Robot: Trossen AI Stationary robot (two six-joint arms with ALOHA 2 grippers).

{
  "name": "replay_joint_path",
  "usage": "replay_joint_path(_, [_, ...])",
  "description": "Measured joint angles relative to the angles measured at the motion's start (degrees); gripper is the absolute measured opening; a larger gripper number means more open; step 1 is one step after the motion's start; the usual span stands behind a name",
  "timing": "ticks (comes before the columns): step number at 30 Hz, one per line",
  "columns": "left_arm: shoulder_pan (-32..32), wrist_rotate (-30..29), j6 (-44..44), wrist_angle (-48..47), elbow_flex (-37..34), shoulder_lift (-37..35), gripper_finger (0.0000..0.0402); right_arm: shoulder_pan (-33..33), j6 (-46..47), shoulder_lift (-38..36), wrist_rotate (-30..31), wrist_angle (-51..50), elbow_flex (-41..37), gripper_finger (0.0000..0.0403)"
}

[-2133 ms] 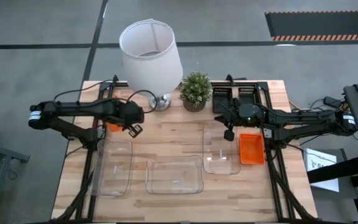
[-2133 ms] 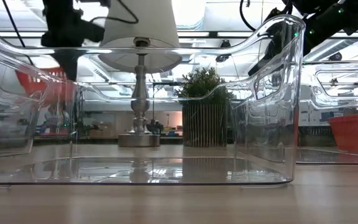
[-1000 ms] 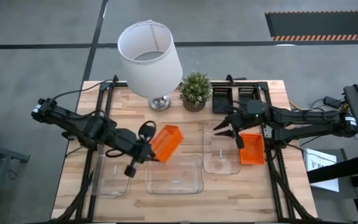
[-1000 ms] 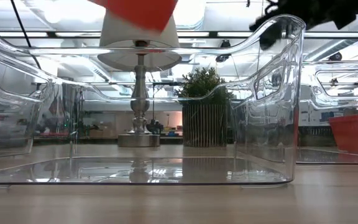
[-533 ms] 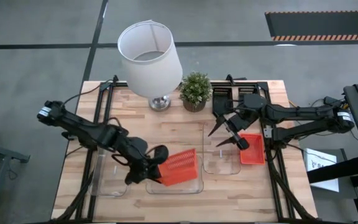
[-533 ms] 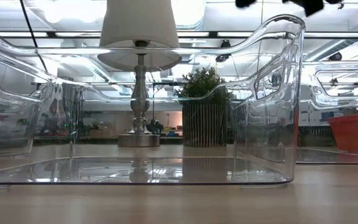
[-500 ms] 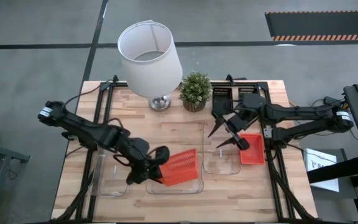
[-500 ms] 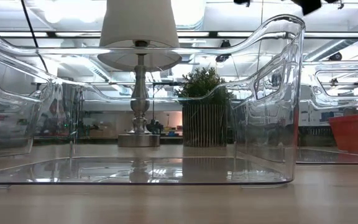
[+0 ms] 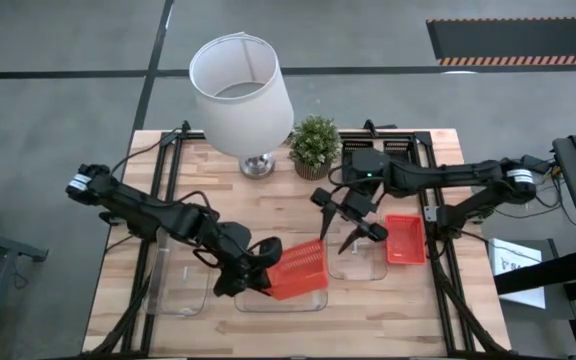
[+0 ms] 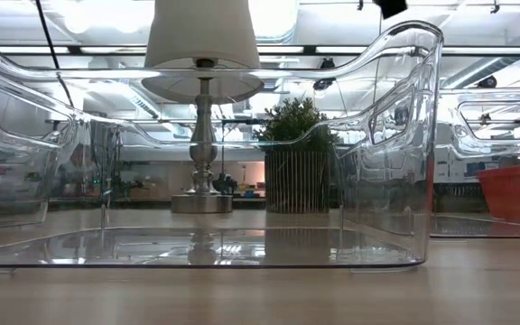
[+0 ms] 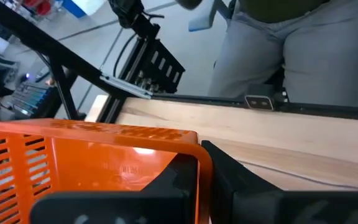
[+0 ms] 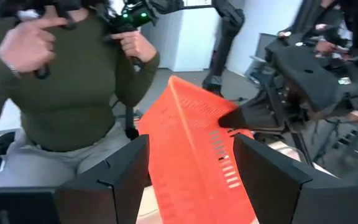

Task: Stack baskets by color
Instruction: Stack the left orange bin on the orange bins

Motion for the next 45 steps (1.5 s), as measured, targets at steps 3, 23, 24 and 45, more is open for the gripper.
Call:
replay_joint_path(3, [0.2,0.33,-0.22,0.07,0.0,-0.11,0.0,0.34,-0.69,2.85,-1.94,-0.08,2.06,0.0226])
replay_joint_path(23, [3.8,3.13,2.33,0.06,-0.92,-0.48,0.0,2.36,-3.14,10.81,-8.95,-0.15,7.83,0.018])
replay_joint_path(24, [3.88,3.5,2.59,0.09,-0.92,-0.48,0.0,2.36,-3.14,10.73,-8.96,-0.08,7.83,0.0176])
replay_joint_path(45, [6.33,7.73,2.6,0.6,-1.33,-0.52,0.0,2.99,-6.27,10.72,-11.59,-0.74,8.07,0.0013])
